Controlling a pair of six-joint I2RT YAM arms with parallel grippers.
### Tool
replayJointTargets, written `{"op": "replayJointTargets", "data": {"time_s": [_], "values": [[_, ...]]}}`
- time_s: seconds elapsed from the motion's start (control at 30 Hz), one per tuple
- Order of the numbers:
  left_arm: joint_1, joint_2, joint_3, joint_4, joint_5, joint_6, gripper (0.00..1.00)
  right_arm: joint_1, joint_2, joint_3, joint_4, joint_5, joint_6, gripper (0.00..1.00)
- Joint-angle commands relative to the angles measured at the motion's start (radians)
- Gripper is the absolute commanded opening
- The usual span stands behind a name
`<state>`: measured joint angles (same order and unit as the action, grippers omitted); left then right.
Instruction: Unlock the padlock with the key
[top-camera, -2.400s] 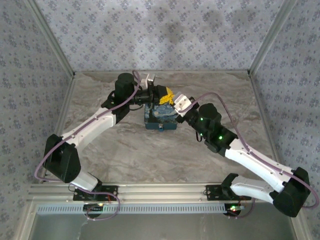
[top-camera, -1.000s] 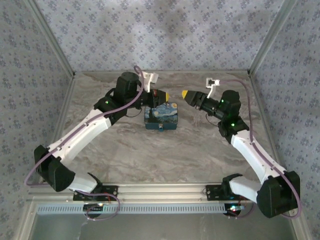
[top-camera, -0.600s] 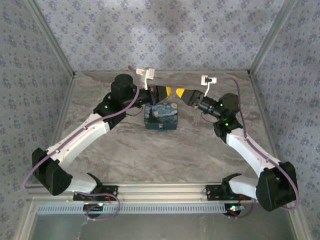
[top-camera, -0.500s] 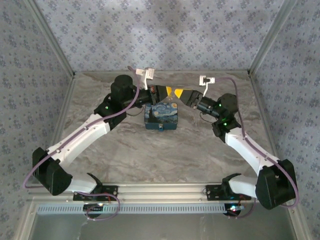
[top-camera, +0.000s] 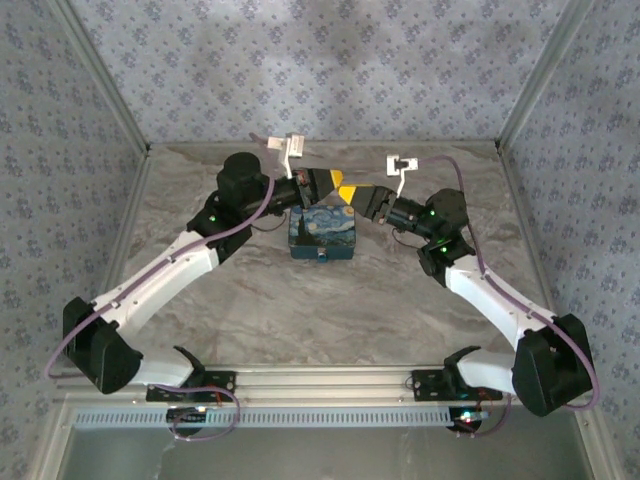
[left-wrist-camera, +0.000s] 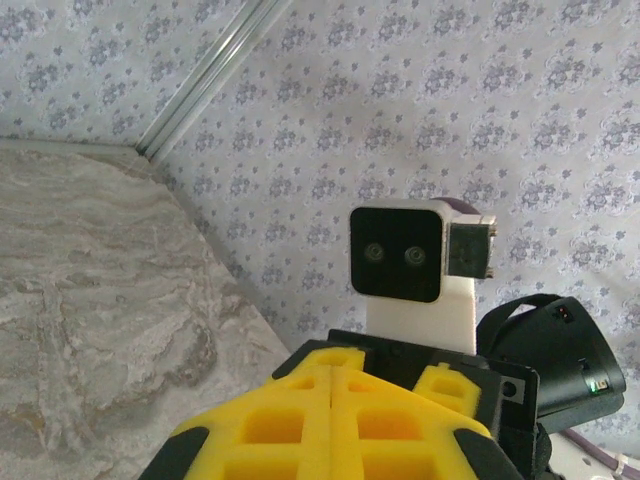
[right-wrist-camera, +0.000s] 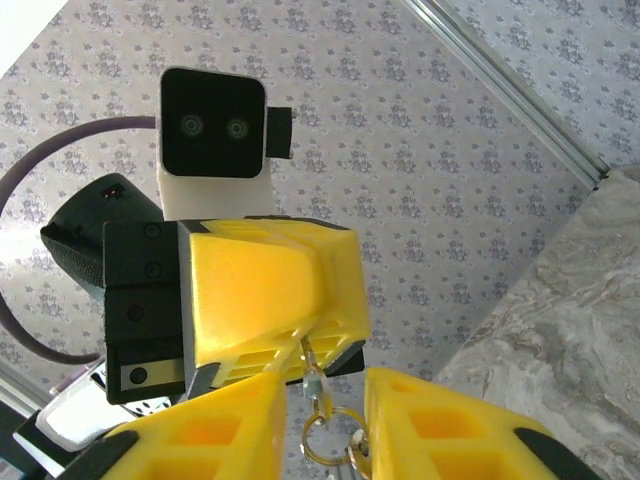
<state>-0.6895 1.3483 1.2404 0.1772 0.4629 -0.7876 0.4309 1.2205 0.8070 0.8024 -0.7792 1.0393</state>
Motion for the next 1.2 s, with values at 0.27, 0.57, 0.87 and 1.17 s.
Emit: {"op": "replayJointTargets", "data": {"time_s": [0.27, 0.57, 0.87, 1.17], "values": [[-0.007, -0.036, -0.011, 0.057, -0.003, -0.009, 0.0, 0.021, 0.01, 0.048, 0.024, -0.008, -0.011, 0.26], [-0.006, -0.045, -0.027, 0.071, -0.016, -0.013, 0.0, 0.025, 0.017, 0.052, 0.021, -0.01, -0.013, 0.05], [-0.006, -0.062, -0.039, 0.076, -0.021, -0.005, 0.0, 0.004, 0.007, 0.032, 0.027, 0.014, -0.01, 0.0], [-0.001, -0.074, -0.053, 0.079, -0.033, 0.0, 0.0, 0.001, -0.002, 0.032, -0.024, -0.005, -0.047, 0.0]]}}
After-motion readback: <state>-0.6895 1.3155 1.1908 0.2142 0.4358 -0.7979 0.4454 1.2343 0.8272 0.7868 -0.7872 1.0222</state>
